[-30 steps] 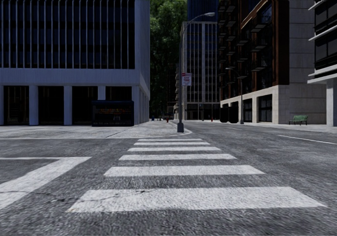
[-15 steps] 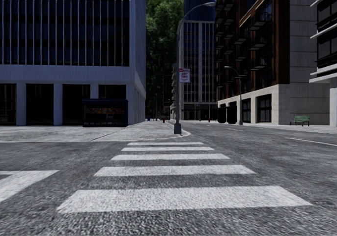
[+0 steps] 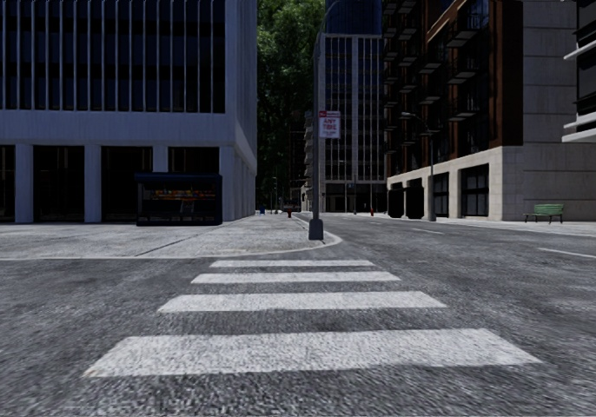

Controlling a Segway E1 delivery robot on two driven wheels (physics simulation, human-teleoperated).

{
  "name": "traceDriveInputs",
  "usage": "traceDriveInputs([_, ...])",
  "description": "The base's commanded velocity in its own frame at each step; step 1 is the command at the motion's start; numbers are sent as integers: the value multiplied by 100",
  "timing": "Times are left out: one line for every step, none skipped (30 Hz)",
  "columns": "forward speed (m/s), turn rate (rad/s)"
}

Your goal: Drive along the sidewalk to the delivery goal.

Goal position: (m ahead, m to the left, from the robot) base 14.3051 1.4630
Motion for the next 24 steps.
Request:
traceDriveInputs([199,0])
traceDriveInputs([199,0])
traceDriveInputs([199,0])
traceDriveInputs([199,0])
traceDriveInputs([199,0])
traceDriveInputs([199,0])
traceDriveInputs([199,0])
traceDriveInputs([199,6])
traceDriveInputs([199,13])
traceDriveInputs([199,16])
traceDriveInputs([199,17])
traceDriveInputs([199,17])
traceDriveInputs([199,17])
traceDriveInputs([199,17])
traceDriveInputs([199,17])
traceDriveInputs([199,17])
traceDriveInputs([199,17])
traceDriveInputs([199,17])
traceDriveInputs([199,14])
traceDriveInputs([199,0])
traceDriveInputs([199,0])
traceDriveInputs([199,0])
traceDriveInputs([199,0])
traceDriveInputs([199,0])
